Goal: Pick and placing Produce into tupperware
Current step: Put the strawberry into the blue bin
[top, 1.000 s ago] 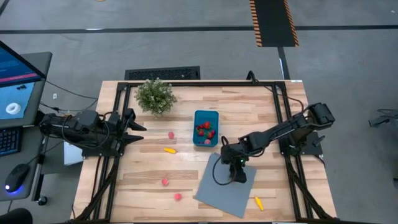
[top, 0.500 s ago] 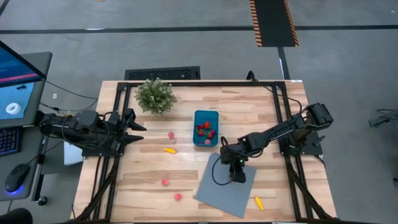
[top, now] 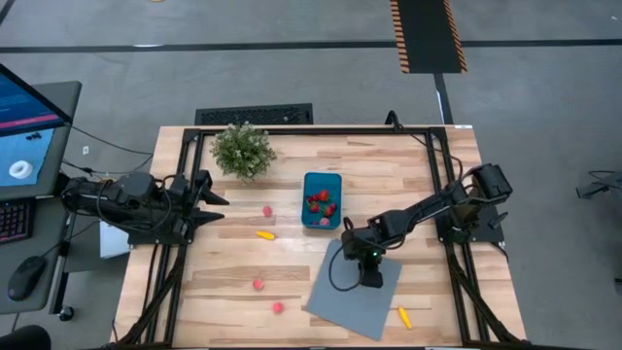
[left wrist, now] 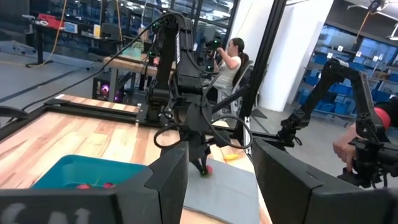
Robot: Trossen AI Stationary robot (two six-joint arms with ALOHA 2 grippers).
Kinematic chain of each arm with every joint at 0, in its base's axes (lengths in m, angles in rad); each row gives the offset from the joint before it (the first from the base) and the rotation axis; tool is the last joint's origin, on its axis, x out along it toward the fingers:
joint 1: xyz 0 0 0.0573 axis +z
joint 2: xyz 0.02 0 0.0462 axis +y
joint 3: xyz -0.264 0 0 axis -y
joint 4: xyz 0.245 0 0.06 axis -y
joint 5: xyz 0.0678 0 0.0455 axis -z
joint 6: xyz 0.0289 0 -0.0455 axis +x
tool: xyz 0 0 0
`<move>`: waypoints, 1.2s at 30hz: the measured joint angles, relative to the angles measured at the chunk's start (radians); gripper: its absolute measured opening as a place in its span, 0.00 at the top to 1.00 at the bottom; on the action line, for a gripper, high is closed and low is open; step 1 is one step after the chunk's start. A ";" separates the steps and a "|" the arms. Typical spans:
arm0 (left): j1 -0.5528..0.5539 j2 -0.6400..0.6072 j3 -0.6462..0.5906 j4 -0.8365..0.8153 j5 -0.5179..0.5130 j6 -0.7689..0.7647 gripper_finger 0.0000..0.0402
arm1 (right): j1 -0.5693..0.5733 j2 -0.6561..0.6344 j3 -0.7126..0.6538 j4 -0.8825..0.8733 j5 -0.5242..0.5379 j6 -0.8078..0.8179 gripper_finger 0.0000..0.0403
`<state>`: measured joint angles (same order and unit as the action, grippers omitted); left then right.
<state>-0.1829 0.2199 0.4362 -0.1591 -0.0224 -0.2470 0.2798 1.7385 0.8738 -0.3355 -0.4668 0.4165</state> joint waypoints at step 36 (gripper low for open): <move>0.000 -0.216 0.024 -0.074 -0.274 0.076 0.58 | -0.193 -0.846 -0.338 0.553 0.284 -0.043 0.96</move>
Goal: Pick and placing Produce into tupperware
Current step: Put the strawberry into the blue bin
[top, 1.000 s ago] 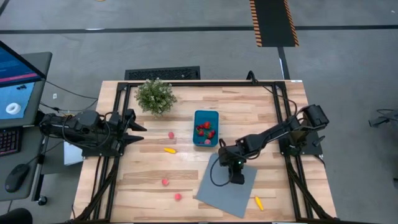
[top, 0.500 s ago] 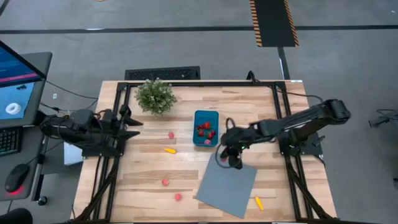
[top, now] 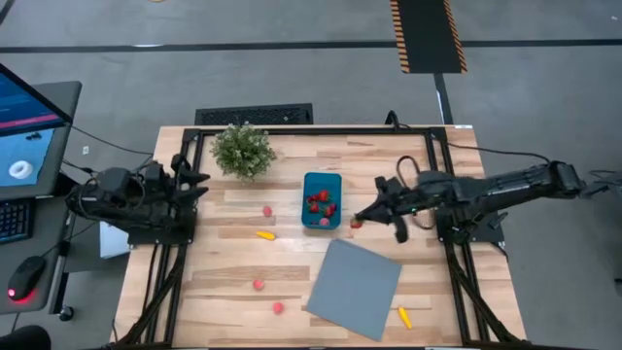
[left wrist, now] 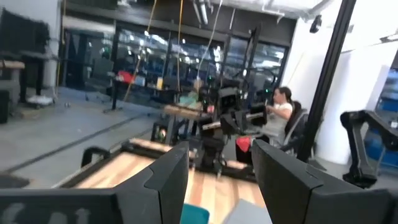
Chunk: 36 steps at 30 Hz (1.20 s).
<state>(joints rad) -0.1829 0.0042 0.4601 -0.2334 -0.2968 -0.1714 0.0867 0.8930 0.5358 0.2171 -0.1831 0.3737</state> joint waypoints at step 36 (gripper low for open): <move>0.000 0.002 -0.007 -0.077 -0.153 -0.042 0.58 | -0.055 -0.223 -0.317 0.927 -0.052 -0.168 0.96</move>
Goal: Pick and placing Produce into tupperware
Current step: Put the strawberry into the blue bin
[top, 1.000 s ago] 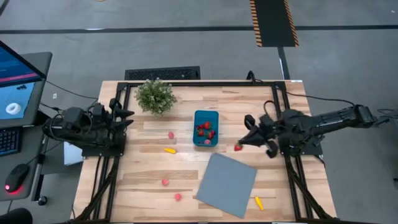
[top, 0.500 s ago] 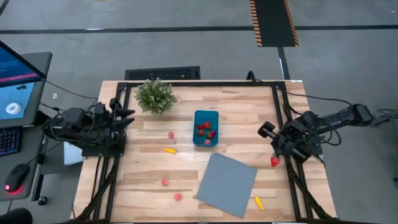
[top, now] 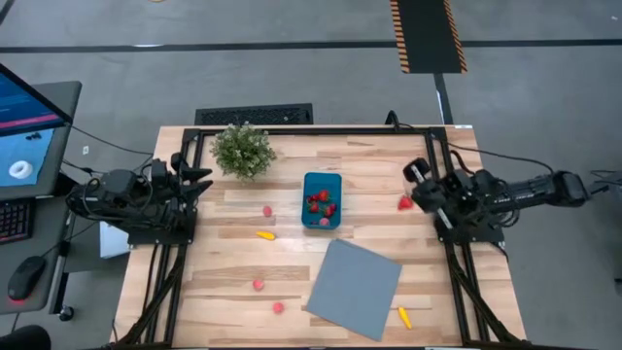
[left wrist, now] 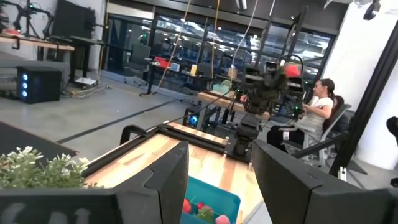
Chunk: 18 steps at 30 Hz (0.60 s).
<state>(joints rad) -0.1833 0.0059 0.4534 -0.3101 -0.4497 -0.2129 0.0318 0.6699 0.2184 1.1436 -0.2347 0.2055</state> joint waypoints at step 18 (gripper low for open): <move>0.000 0.000 -0.001 -0.046 -0.009 -0.008 0.58 | -0.247 0.294 0.391 -0.865 0.310 -0.154 0.96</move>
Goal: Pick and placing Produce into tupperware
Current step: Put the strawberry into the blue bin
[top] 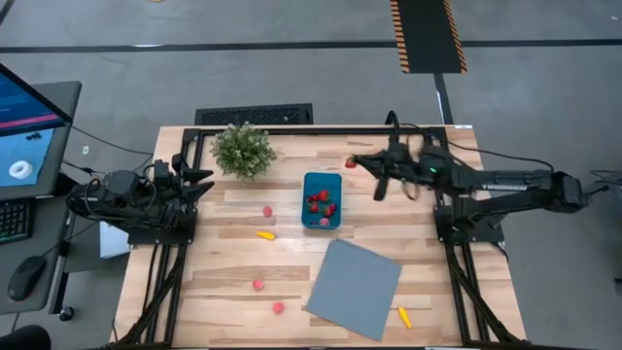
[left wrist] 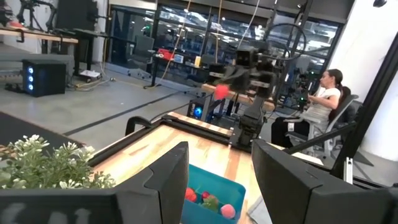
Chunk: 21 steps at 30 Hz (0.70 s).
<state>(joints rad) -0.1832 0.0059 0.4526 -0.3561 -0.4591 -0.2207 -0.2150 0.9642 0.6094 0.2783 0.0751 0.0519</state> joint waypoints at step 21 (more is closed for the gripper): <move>0.000 0.000 0.000 -0.106 -0.043 -0.006 0.58 | -0.018 0.643 0.535 -0.617 -0.336 -0.051 0.96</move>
<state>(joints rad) -0.1829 0.0059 0.4526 -0.4616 -0.5026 -0.2266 -0.2329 1.6077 1.1439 -0.3383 -0.2609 0.0010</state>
